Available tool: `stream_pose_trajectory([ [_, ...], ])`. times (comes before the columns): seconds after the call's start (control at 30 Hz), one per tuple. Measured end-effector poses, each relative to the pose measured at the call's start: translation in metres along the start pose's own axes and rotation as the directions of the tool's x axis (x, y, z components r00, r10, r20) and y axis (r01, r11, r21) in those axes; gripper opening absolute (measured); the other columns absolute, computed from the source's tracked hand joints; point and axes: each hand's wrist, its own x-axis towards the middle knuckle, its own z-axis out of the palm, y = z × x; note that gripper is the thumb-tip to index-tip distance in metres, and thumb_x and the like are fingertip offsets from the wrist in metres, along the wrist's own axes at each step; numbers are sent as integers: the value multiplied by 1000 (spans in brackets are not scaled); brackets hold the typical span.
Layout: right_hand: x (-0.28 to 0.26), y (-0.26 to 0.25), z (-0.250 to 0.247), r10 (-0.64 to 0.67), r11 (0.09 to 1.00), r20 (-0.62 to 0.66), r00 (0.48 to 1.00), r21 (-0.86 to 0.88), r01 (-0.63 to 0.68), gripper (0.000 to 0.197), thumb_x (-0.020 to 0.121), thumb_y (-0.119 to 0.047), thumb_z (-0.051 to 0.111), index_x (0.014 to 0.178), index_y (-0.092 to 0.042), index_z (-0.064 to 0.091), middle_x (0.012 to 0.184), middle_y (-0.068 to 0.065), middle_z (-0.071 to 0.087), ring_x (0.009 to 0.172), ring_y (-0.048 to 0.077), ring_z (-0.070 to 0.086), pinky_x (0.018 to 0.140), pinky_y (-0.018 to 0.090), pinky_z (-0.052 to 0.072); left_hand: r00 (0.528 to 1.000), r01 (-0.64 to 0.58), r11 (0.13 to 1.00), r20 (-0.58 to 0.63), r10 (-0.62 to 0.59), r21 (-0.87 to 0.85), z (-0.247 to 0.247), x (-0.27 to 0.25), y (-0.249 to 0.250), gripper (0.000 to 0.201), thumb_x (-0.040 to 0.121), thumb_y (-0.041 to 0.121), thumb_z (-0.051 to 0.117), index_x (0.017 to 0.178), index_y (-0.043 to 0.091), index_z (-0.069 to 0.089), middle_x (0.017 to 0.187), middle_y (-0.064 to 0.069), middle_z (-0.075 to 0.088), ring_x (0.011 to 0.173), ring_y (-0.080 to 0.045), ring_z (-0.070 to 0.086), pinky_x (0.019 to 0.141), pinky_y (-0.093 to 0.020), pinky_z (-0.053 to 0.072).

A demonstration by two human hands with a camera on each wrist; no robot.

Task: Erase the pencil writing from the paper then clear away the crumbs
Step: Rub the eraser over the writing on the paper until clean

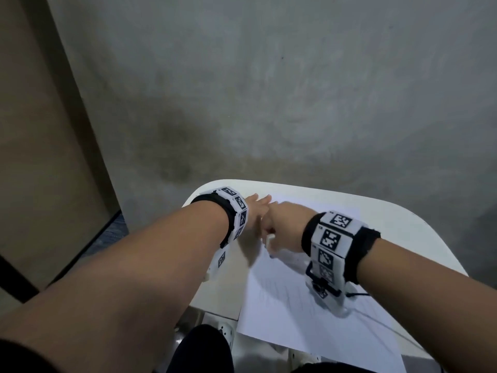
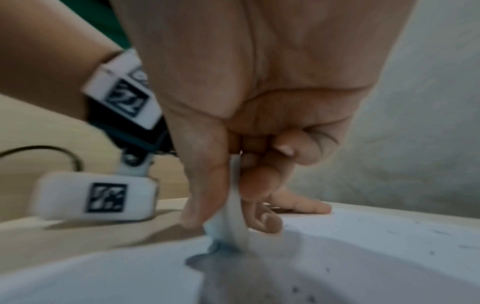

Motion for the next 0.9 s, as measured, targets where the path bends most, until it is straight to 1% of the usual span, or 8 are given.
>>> stream_pose_trajectory([
  [0.17,-15,-3,-1,-51,998,142,989,50,44,18,69,-20,76,64,-33,65,67,-17,60,82,9,60,77,27,50,999,6,998,32,-4,-65,3,2,-4,85,95,40,54,155,23,-4,162,0,-12,150,-29,-4,118,-44,6],
  [0.3,7,-1,-11,20,999,-6,1000,-40,-20,16,72,-20,74,86,-29,73,87,-9,68,88,15,60,77,26,48,1000,-19,999,-1,19,25,0,-6,1,77,95,36,54,155,22,7,163,-4,-4,150,-23,-5,116,-37,3],
  [0.37,5,1,-7,5,998,-16,1000,-63,-6,17,73,-20,74,87,-28,73,90,-8,69,90,15,60,76,24,47,999,-39,999,-20,39,17,2,-6,2,75,97,34,51,156,19,6,163,-2,-4,150,-20,-6,114,-34,0],
  [0.47,-13,-1,2,-54,997,113,992,-41,59,13,72,-21,76,84,-26,73,76,-13,63,82,10,57,72,23,43,1000,-21,998,-20,20,-62,5,0,-6,73,100,37,43,155,21,-3,163,1,-10,150,-25,-4,118,-39,4],
  [0.57,-13,-2,-8,-53,999,222,974,-1,54,11,71,-20,77,82,-24,74,80,-10,71,85,10,62,79,26,51,1000,-4,997,3,4,-78,6,2,-8,75,99,38,45,155,24,-4,163,2,-11,150,-27,-4,118,-43,6],
  [0.73,14,4,-15,0,1000,52,999,5,-1,18,69,-19,76,84,-28,74,78,-12,62,87,15,60,83,28,50,999,-23,1000,-43,22,-17,2,-3,-2,77,90,37,60,153,21,18,160,-8,15,147,-28,18,116,-36,18],
  [0.83,2,4,-4,-12,1000,61,998,-15,13,12,71,-20,75,77,-29,71,72,-14,59,82,12,60,78,26,49,997,-77,997,-12,77,15,2,-1,0,88,87,47,61,155,21,11,163,-6,-1,150,-26,0,119,-38,4],
  [0.9,-12,3,-1,-53,999,157,986,0,54,11,71,-19,74,70,-28,68,71,-12,66,82,9,63,80,28,52,999,-26,997,-25,24,-75,7,4,-5,92,81,58,44,156,23,3,163,0,-5,150,-25,-2,119,-37,4],
])
